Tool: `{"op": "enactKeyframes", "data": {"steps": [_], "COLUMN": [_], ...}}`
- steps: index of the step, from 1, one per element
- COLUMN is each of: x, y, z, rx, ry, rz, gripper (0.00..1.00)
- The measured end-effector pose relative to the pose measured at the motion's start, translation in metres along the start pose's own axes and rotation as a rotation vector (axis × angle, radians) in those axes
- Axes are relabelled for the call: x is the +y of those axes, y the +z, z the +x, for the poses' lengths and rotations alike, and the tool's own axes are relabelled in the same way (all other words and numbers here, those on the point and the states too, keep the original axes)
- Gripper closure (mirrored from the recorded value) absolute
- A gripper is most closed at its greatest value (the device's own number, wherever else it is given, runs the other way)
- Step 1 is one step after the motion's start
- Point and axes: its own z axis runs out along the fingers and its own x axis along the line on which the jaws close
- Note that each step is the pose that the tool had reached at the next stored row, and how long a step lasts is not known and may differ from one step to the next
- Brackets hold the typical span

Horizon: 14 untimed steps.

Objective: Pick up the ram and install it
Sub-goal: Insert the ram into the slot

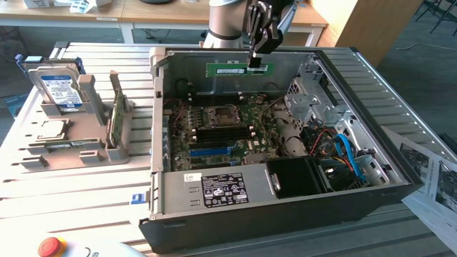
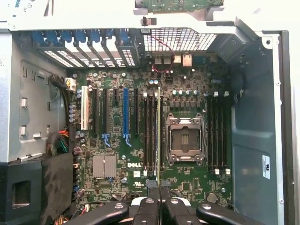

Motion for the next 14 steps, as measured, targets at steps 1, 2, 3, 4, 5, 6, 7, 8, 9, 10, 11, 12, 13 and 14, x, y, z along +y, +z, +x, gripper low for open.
{"op": "enactKeyframes", "data": {"steps": [1,2,3,4,5,6,7,8,9,10,11,12,13,14], "x": [0.0003,0.0007,0.0012,0.0018,0.0023,0.0028,0.0030,0.0029,0.0029,0.0030,0.0030,0.0030,0.0030,0.0029], "y": [0.0001,0.0001,0.0001,0.0002,0.0002,0.0002,0.0002,0.0002,0.0002,0.0002,0.0002,0.0002,0.0003,0.0007], "z": [-0.0001,-0.0003,-0.0004,-0.0006,-0.0010,-0.0012,-0.0012,-0.0013,-0.0013,-0.0014,-0.0014,-0.0014,-0.0014,-0.0015], "rx": [-0.0001,-0.0001,0.0001,0.0001,0.0001,0.0001,0.0001,0.0001,0.0001,0.0001,0.0001,0.0001,0.0000,-0.0002], "ry": [0.000,0.000,0.000,0.000,0.000,0.000,0.000,0.000,0.000,0.000,0.000,0.000,0.000,0.000], "rz": [0.0000,0.0000,0.0001,0.0000,0.0000,0.0000,0.0000,0.0000,0.0000,0.0000,0.0000,0.0000,0.0001,0.0004], "gripper": [0.88,0.88,0.88,0.88,0.88,0.88,0.88,0.88,0.88,0.88,0.88,0.88,0.88,0.88]}}
